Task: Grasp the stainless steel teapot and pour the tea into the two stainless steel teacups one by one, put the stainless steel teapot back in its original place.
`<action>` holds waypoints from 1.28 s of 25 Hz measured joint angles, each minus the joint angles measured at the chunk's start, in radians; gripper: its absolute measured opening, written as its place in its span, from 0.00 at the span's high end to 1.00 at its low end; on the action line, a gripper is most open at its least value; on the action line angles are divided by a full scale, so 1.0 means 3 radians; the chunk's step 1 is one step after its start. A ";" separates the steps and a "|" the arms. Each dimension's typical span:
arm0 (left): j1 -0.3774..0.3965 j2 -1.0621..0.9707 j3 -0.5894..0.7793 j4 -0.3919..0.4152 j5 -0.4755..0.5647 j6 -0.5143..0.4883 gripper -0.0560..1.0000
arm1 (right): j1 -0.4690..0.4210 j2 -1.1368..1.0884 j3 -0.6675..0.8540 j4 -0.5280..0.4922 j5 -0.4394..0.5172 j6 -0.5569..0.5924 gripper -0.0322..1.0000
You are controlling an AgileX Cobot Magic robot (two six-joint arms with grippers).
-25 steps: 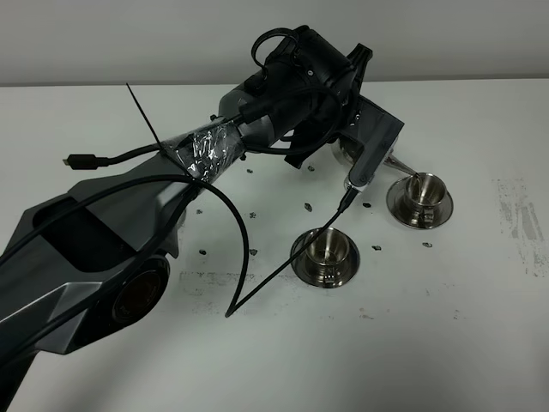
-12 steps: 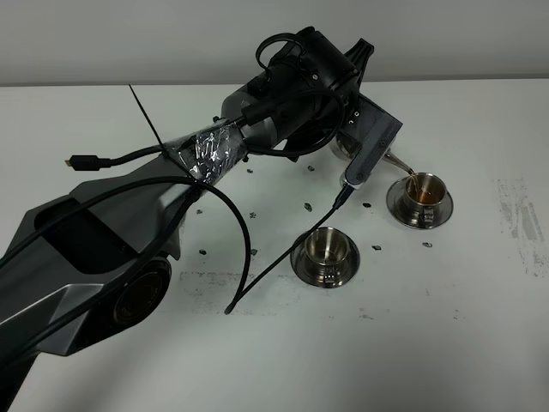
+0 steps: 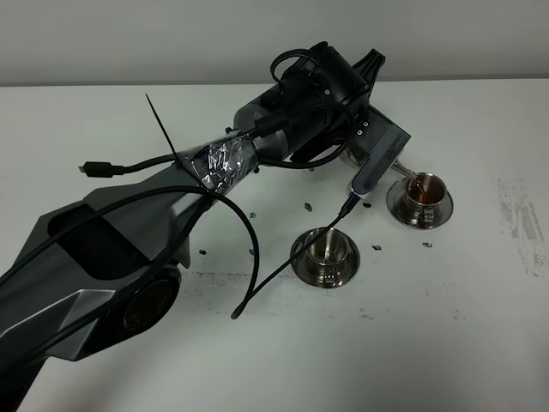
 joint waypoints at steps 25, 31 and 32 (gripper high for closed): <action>-0.0096 0.0053 0.0000 0.0378 -0.0270 -0.0089 0.78 | 0.0000 0.0000 0.0000 0.0000 0.0000 0.0003 0.60; -0.0132 0.0053 0.0000 0.0518 -0.0284 -0.0100 0.78 | 0.0000 0.0000 0.0000 0.0000 0.0000 0.0003 0.60; -0.0140 0.0053 0.0000 0.0544 -0.0284 -0.0116 0.78 | 0.0000 0.0000 0.0000 0.0000 0.0000 0.0003 0.60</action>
